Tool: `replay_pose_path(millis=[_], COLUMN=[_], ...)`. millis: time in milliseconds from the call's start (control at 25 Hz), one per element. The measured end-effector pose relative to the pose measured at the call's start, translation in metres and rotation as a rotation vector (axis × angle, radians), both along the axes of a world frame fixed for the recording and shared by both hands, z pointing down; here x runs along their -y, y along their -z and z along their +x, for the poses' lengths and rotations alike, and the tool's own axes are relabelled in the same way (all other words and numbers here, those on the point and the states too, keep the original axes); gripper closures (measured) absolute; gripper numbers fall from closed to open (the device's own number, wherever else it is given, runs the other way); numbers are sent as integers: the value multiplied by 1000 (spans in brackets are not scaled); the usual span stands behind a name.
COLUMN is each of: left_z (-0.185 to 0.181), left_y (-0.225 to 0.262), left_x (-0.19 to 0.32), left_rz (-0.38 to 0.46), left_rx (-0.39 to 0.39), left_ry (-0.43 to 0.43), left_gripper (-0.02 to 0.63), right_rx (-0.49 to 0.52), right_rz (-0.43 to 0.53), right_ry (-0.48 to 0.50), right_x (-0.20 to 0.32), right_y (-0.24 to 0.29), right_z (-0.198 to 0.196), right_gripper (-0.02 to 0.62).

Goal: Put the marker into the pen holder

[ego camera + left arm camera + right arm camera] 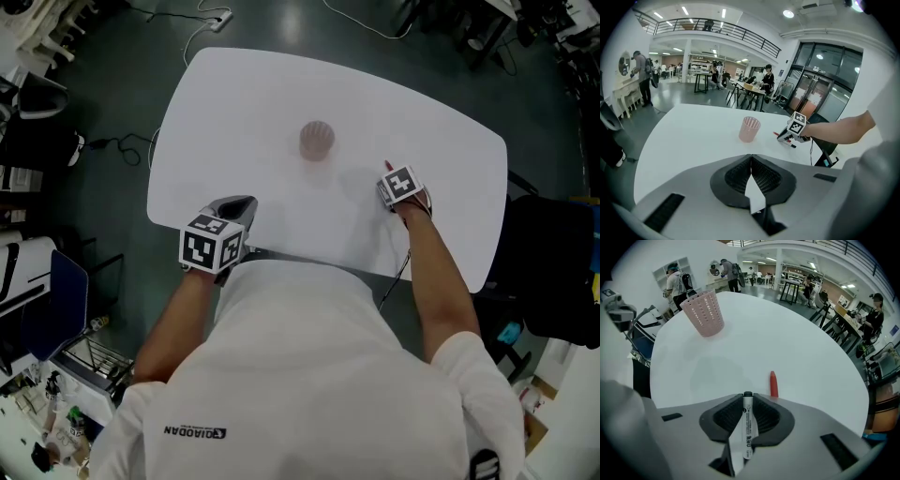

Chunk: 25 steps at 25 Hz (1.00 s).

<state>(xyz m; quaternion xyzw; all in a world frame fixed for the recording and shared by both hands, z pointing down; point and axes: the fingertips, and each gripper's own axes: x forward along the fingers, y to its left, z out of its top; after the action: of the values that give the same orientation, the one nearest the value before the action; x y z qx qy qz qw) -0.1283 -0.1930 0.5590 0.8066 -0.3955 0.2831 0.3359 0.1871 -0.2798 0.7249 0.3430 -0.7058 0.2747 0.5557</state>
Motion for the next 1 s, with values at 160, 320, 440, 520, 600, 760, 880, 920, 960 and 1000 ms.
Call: replay_pose_path(millis=[160,320,440,520,600,760,880,920,960,1000], left_z=[-7,-14,-10,-7,-5,1,2,3,4,4], left_y=[1,1,3,4,5,8,9,9,9,10], left_x=[9,19,25,27,29,37,40,41,43,45], left_rz=[12,20,32,37,41,50,56,59,62,66], left_rx=[-27,-39,-49,-57,-62,-69,-78,-83,-88,-93], left_ry=[-47,-90,-124,-144,-159,-191,-198,-196,-192,-188], left_gripper=[578,578,578,578,578,578,578,578,578,578], right_rx=[-30,10,47,108,186,277,333,360,389,416], right_rz=[27,51,109,162,214,304,363,382,400,414], right_ry=[-8,-60,-99,-150,-207,-268,-292,-298,-302,-301], right_x=[-2,-7,-12,-15,-20,-26,-31,-33,-34,-34], right_y=[5,22,45,63,81,103,123,131,139,147], right_z=[-8,-25,-30,-37,-46,-63,-75,-79,-84,-90], right_gripper=[509,511,511,512,512,514,514,514,514,514])
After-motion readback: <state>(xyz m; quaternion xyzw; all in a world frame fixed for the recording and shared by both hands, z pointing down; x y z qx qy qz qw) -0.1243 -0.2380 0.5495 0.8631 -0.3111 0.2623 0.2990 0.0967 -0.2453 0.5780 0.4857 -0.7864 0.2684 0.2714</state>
